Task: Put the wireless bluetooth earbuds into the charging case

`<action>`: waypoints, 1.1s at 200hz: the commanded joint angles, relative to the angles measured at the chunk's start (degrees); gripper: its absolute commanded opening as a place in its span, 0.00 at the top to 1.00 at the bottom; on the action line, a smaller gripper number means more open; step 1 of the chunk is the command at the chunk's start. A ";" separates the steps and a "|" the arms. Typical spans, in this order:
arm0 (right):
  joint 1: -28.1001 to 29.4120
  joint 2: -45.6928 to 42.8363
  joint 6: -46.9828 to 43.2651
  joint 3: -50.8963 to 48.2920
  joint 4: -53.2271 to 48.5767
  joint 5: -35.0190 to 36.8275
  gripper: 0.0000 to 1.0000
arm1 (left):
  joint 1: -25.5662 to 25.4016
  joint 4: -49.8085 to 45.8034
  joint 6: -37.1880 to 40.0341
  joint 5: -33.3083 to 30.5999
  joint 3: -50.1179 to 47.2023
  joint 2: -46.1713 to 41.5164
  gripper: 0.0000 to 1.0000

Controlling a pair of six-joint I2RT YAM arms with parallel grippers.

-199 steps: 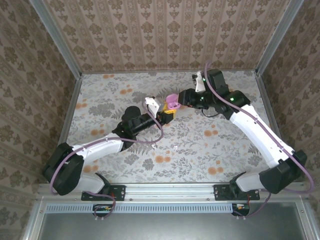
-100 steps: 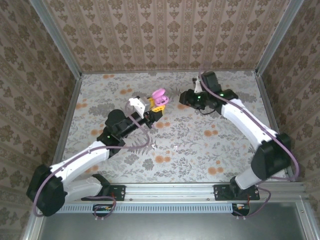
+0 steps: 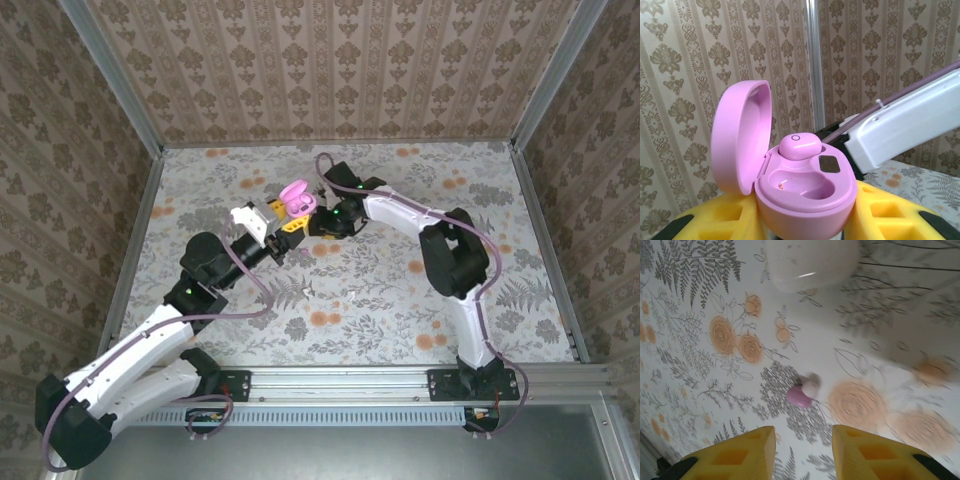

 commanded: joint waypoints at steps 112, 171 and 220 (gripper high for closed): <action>3.89 20.24 -13.47 27.03 -16.87 -1.12 0.65 | 0.41 -1.24 1.07 -0.53 1.17 -1.01 0.63; 4.77 20.30 -18.82 28.21 -23.24 -0.39 0.65 | 0.41 -0.93 0.88 -0.63 1.14 -0.44 0.63; 5.29 16.53 -19.29 23.41 -22.15 -0.02 0.66 | 0.40 -0.30 0.36 -0.01 1.71 1.12 0.62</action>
